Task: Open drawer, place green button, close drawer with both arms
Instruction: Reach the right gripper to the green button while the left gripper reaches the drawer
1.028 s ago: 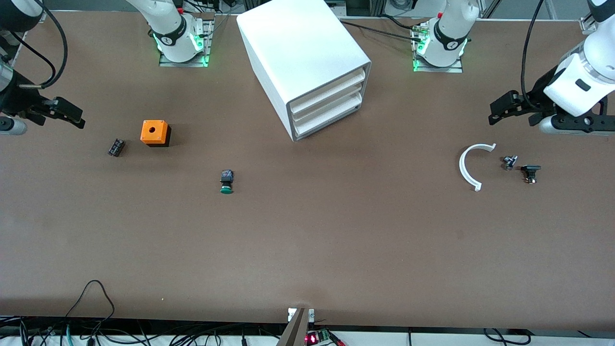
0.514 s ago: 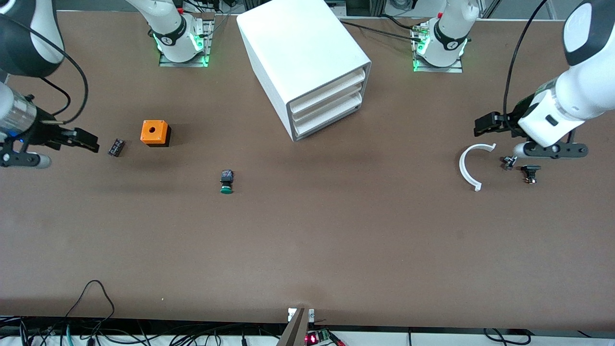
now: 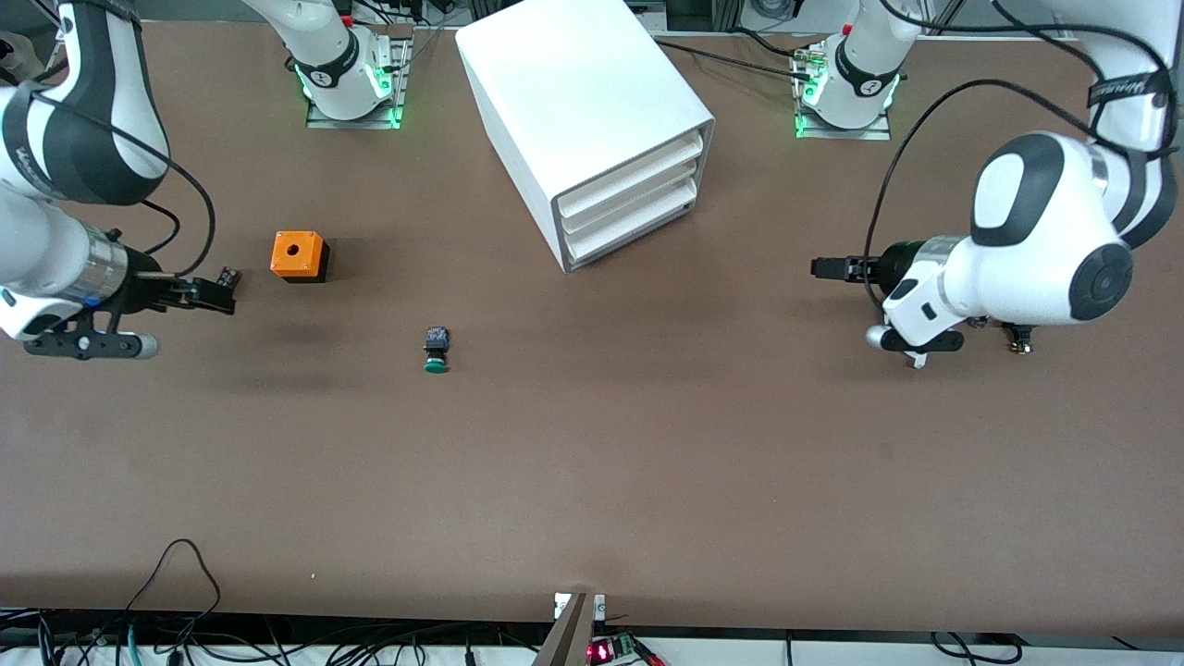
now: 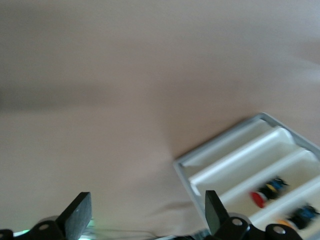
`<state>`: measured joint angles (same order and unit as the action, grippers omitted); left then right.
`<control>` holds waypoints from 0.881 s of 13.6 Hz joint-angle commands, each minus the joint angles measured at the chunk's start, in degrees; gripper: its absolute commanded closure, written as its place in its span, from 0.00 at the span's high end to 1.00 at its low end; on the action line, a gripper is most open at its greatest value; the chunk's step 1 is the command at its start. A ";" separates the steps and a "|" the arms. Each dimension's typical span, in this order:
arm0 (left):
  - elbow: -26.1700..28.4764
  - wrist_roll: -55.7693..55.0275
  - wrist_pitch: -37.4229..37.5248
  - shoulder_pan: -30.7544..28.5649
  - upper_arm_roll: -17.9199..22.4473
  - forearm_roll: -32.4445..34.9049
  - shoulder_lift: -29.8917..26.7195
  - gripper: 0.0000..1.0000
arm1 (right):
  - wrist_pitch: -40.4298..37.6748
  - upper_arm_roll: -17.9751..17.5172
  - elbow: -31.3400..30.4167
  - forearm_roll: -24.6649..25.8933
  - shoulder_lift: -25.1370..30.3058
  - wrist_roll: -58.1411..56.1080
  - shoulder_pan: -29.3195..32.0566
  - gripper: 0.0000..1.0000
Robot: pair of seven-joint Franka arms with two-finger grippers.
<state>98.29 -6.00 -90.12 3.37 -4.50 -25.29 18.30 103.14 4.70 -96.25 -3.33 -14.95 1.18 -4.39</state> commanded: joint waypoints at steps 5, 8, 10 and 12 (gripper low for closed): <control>11.22 29.23 -2.42 -0.20 -0.24 -25.50 9.02 1.00 | 9.88 0.05 1.51 -1.68 -9.57 -0.56 -4.13 1.00; 14.19 44.89 -2.43 0.58 -0.86 -30.75 13.33 1.00 | 11.81 0.05 1.60 -1.76 -12.03 0.05 -5.97 1.00; 17.27 54.38 -2.43 2.33 -1.21 -36.73 15.88 1.00 | 14.80 0.13 1.42 -1.68 -14.31 1.62 -8.69 1.00; 17.99 62.56 -2.43 4.53 -1.21 -39.30 18.69 1.00 | 18.49 0.05 -0.59 -1.33 -14.67 7.23 -10.63 1.00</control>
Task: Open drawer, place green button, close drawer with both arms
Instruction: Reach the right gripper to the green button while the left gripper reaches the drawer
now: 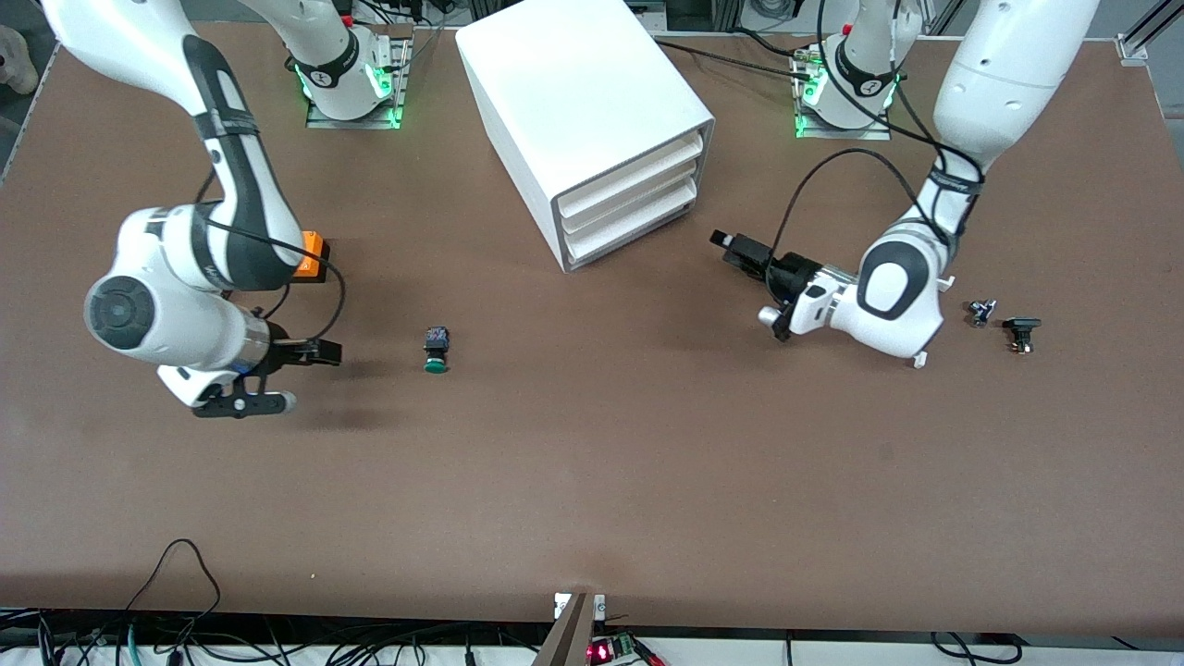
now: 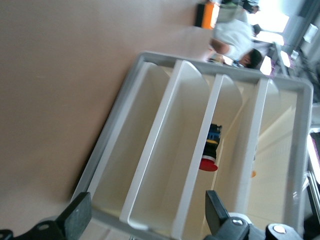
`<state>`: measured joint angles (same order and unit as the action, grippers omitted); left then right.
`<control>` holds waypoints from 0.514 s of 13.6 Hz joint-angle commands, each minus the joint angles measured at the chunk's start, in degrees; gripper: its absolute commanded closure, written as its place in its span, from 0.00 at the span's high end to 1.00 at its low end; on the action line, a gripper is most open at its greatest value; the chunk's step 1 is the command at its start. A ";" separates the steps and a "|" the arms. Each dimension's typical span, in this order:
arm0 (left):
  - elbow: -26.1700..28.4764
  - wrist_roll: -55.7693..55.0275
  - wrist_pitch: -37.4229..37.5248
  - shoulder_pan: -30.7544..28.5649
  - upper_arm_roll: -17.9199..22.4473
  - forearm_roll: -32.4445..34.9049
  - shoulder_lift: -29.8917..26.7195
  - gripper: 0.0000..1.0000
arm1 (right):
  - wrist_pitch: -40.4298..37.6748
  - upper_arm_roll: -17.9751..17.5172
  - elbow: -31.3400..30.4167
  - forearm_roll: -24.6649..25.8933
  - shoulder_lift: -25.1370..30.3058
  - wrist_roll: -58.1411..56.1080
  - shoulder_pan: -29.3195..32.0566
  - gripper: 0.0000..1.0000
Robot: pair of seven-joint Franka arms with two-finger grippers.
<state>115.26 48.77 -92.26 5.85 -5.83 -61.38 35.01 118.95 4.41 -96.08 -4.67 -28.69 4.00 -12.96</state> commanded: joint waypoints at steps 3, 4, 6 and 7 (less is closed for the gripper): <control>1.98 11.61 -0.28 3.38 -1.81 -5.68 3.75 1.00 | 5.84 -0.10 -2.61 0.36 -0.49 8.39 -4.87 1.00; 2.07 11.53 -0.28 3.47 -2.68 -5.94 3.84 0.98 | 6.63 -0.10 -3.23 0.45 -0.32 8.48 -5.40 1.00; 2.95 11.44 -2.38 4.08 -4.09 -5.95 4.02 0.88 | 9.35 -0.36 -4.81 0.45 0.21 8.56 -6.46 1.00; 3.04 11.09 -4.22 4.43 -5.23 -5.95 4.19 0.87 | 10.58 -0.36 -5.34 0.45 0.13 8.65 -6.81 1.00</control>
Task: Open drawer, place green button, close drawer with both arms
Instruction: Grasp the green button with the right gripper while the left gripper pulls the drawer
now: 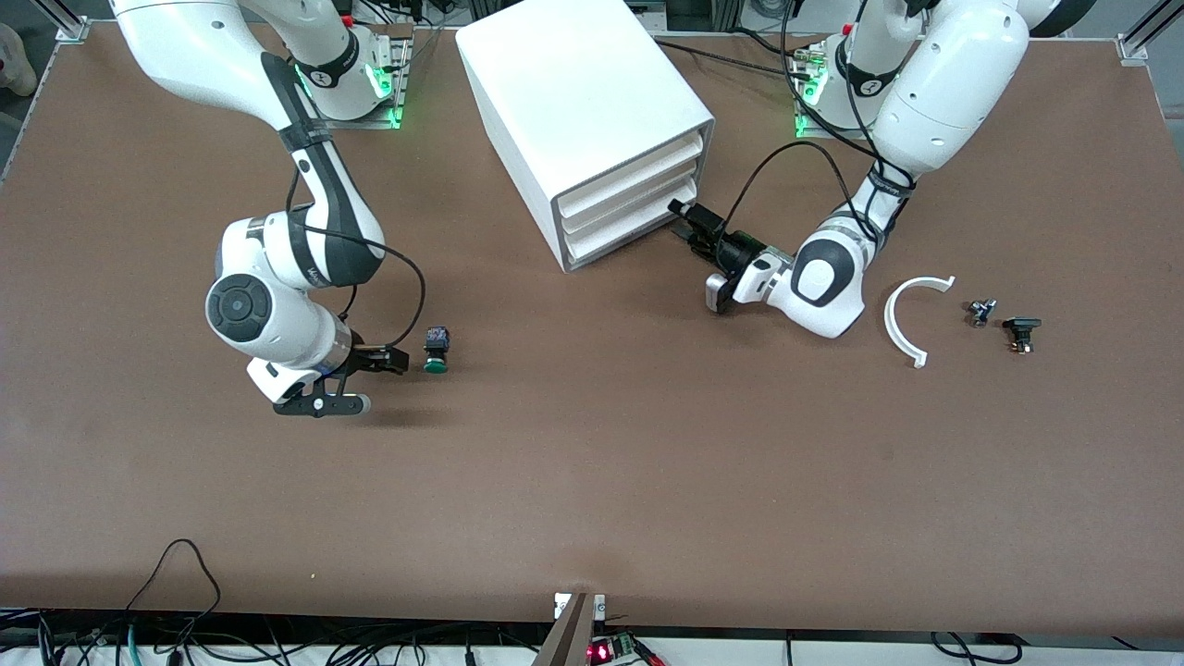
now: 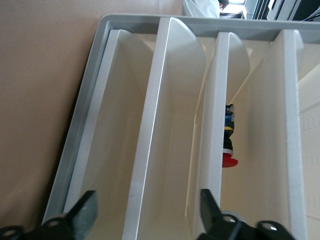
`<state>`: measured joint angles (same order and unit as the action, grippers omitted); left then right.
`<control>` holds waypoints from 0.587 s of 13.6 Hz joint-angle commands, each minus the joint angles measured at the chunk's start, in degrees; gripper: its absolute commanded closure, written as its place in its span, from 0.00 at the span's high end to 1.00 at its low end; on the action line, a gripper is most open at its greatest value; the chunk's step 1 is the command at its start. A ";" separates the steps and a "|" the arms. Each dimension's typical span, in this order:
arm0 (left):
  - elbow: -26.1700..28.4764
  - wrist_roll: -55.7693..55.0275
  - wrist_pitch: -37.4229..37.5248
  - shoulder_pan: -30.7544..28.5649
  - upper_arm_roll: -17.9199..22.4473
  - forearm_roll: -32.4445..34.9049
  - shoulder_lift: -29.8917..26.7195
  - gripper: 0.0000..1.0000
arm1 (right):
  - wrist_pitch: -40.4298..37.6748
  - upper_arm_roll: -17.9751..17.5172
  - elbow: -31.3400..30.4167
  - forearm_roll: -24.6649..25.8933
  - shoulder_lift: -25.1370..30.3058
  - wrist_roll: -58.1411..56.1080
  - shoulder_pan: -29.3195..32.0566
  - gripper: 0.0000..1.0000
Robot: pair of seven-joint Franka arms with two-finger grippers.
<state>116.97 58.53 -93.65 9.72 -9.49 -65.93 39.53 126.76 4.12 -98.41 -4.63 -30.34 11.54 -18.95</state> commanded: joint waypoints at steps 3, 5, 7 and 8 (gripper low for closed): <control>2.13 0.45 -8.12 0.92 -4.66 -1.48 0.02 0.77 | 8.92 -1.04 -6.87 0.41 1.34 5.23 -2.31 1.00; 2.13 -0.17 -8.13 0.92 -4.75 -1.48 -0.07 0.27 | 11.05 -1.40 -9.07 0.41 1.34 6.30 -3.19 1.00; 2.04 -0.17 -8.21 0.83 -4.66 -1.31 -0.42 0.00 | 12.71 -1.48 -10.83 0.49 1.25 6.30 -4.24 1.00; 1.95 -0.26 -8.13 0.57 -4.58 -1.05 -0.77 0.00 | 14.55 -1.40 -11.89 0.50 1.17 6.30 -5.21 1.00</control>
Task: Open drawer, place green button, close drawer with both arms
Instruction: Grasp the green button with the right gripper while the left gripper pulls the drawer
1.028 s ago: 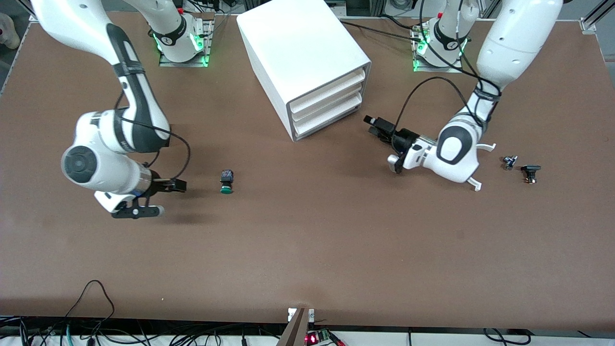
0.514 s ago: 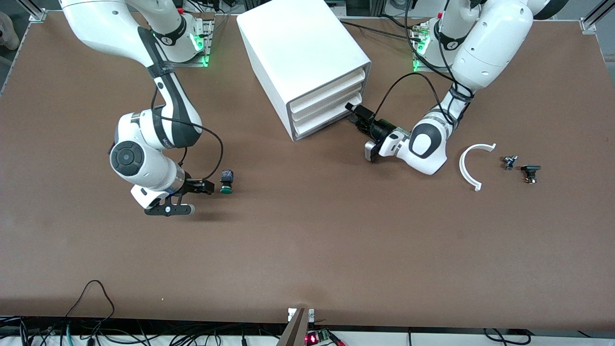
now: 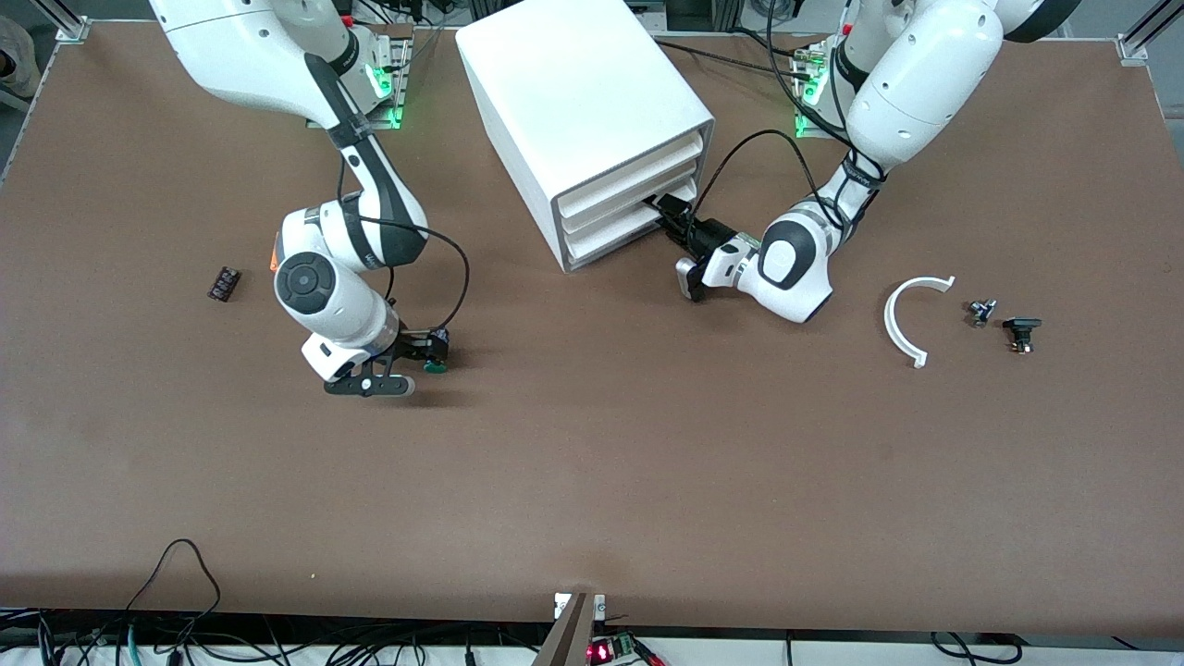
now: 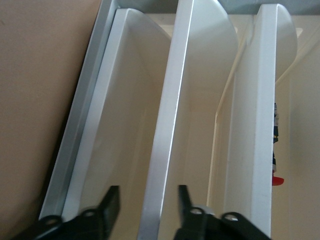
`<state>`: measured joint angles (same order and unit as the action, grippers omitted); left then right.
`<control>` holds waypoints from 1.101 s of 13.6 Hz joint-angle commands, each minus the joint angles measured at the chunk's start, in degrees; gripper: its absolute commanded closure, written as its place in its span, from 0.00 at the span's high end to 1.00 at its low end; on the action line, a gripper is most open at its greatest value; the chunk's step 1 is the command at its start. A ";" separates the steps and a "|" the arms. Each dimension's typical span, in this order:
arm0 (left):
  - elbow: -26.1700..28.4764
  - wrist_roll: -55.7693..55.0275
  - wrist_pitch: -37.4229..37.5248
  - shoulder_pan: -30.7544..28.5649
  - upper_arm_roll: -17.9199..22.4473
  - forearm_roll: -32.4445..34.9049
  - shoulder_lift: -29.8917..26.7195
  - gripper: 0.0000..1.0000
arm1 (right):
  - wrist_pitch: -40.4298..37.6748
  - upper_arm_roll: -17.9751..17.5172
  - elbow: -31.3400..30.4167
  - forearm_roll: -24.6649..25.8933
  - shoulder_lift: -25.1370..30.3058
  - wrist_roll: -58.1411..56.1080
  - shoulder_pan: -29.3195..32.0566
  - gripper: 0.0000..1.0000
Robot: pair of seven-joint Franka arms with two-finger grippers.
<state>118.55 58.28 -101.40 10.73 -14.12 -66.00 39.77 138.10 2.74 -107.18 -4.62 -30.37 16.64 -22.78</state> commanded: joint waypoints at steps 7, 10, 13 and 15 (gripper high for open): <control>-1.47 -0.80 -0.47 -2.90 5.14 -0.53 -2.60 0.00 | 10.59 -0.10 -7.24 0.66 -0.92 2.69 -2.26 1.00; -4.89 -0.80 -0.56 -3.17 9.80 -0.36 -2.60 0.00 | 12.80 -0.10 -8.66 0.66 -1.18 2.78 -2.97 0.95; -5.78 -0.28 -0.56 -3.96 10.52 -0.79 -2.86 0.87 | 12.80 -0.10 -8.66 0.75 -1.36 2.61 -3.14 0.54; -5.70 -0.19 -0.56 -4.23 10.52 -0.53 -4.43 1.00 | 12.80 -0.10 -8.31 0.75 -1.36 2.34 -3.32 0.39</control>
<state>112.48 58.21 -101.40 6.55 -3.85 -65.97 37.46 150.10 2.71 -115.16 -4.55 -32.13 18.18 -25.73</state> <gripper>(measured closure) 0.740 0.361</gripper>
